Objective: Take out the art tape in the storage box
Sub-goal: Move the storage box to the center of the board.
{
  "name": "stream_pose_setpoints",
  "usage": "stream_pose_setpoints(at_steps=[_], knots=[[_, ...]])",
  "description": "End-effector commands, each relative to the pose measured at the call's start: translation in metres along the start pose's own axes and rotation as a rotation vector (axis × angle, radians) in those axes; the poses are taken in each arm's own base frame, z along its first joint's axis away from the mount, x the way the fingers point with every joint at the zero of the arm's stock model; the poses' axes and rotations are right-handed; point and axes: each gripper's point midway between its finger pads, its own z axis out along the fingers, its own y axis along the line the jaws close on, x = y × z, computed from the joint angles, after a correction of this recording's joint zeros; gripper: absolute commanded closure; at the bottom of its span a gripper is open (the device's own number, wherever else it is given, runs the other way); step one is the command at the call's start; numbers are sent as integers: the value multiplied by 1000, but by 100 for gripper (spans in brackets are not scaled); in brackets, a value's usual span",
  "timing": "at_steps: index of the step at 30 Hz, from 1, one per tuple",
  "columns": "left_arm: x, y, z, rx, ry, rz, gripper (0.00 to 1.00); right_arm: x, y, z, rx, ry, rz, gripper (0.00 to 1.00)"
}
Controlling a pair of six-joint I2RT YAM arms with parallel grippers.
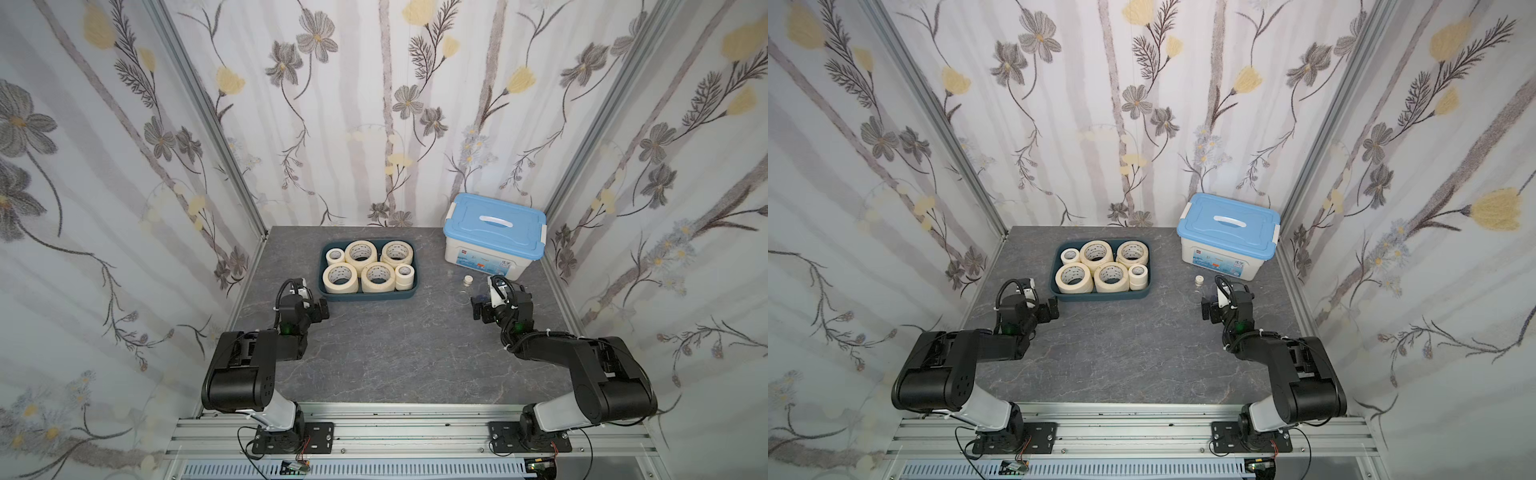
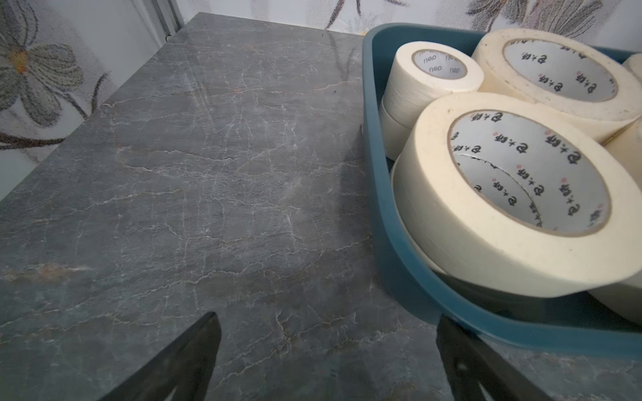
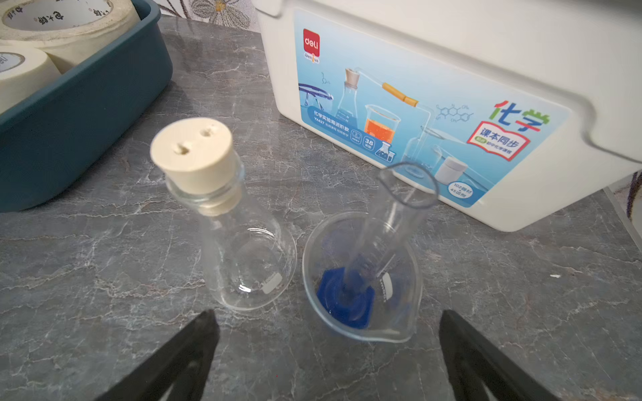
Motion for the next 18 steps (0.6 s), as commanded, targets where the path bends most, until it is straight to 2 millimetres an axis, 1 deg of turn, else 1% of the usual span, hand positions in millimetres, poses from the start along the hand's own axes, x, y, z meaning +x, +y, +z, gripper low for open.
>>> stream_pose_setpoints(at_steps=[1,18], knots=[[-28,-3,0,14,-105,4,0,-11,0,0,-5,-42,-4,0],[-28,-4,0,15,-106,5,0,-11,-1,0,0,-43,5,0]])
